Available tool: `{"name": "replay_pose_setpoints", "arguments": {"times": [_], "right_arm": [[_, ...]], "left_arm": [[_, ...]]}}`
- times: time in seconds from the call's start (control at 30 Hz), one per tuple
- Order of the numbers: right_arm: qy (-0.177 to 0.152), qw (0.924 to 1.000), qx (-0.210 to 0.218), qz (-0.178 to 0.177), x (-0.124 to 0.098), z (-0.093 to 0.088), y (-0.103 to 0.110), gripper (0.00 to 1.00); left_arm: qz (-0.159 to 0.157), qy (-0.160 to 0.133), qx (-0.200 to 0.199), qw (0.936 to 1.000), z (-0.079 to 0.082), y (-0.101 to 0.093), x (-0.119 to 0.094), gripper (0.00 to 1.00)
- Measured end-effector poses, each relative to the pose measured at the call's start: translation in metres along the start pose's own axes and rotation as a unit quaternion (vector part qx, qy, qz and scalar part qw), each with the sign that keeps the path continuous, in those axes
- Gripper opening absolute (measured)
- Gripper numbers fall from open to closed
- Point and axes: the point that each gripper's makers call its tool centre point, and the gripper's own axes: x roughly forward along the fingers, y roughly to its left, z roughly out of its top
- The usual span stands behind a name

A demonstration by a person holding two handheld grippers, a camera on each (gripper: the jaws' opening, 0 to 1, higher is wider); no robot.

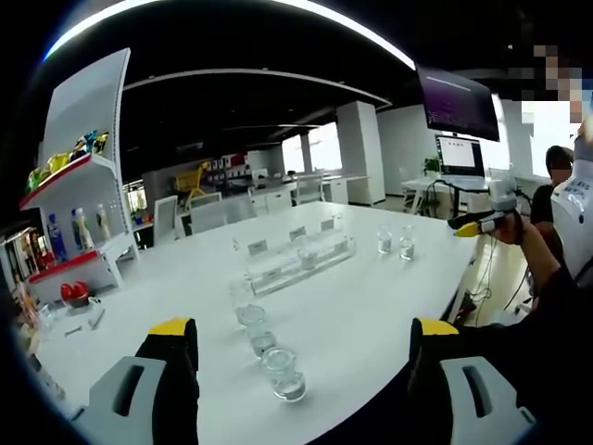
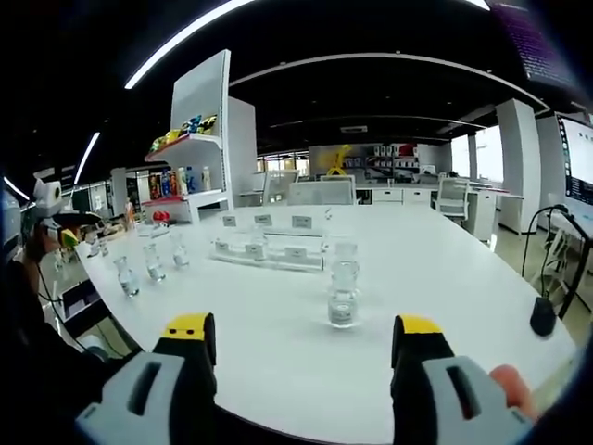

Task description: Identify the label on the chemical reagent bottle, grasp the chemical reagent bottle, and place it in the designated position on the reagent rack

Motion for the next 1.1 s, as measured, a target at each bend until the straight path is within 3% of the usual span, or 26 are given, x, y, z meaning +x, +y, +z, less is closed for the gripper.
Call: {"name": "replay_pose_setpoints", "arguments": {"times": [0.67, 1.1], "right_arm": [[0.006, 0.9997, -0.001, -0.025, 0.011, -0.006, -0.016, 0.77], [0.014, 0.9997, 0.000, -0.020, 0.021, -0.008, -0.017, 0.76]], "left_arm": [[0.001, -0.001, 0.000, 1.0000, -0.001, 0.001, -0.001, 0.94], [0.001, 0.000, 0.001, 1.0000, 0.000, 0.001, 0.000, 0.94]]}}
